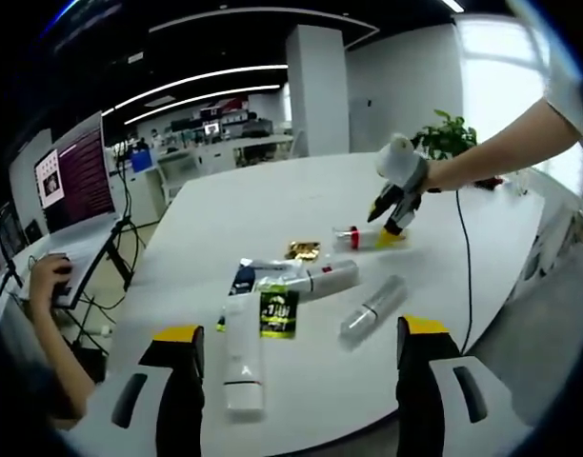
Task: Arrange the skincare products in the storage area until every visible bottle or jar stands upright without overlapping.
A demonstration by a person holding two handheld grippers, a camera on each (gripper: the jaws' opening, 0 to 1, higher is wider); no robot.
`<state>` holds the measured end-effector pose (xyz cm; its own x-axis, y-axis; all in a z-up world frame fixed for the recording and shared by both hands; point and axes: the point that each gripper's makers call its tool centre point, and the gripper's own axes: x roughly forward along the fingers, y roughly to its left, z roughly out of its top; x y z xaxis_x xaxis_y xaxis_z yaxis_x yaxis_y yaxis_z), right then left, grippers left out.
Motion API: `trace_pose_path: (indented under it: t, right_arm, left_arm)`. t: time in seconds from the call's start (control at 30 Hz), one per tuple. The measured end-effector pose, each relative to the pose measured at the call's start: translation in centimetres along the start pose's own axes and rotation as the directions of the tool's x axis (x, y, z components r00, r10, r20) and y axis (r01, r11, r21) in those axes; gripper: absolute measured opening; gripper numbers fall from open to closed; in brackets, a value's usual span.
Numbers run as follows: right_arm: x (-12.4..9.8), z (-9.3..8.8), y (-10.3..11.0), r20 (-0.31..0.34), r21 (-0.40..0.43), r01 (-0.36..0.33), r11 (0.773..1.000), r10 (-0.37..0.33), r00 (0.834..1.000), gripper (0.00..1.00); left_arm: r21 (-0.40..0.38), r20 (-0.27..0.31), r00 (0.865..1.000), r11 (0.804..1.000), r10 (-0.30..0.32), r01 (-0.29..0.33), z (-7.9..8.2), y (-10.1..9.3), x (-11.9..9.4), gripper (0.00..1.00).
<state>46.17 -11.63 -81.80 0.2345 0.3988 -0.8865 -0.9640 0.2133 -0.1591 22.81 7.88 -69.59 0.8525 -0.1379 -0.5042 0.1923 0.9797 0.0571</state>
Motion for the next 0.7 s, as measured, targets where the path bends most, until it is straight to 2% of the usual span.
trace_pose_path:
  t: [0.07, 0.7]
  right_arm:
    - [0.1, 0.0, 0.5, -0.008, -0.006, -0.029, 1.0, 0.029, 1.0, 0.48]
    - [1.7, 0.1, 0.1, -0.096, -0.057, -0.086, 0.995, 0.08, 0.992, 0.42]
  left_arm:
    - [-0.002, 0.0, 1.0, 1.0, 0.001, -0.001, 0.0, 0.0, 0.0, 0.8]
    - [-0.008, 0.006, 1.0, 1.0, 0.012, -0.012, 0.2, 0.2, -0.1, 0.79]
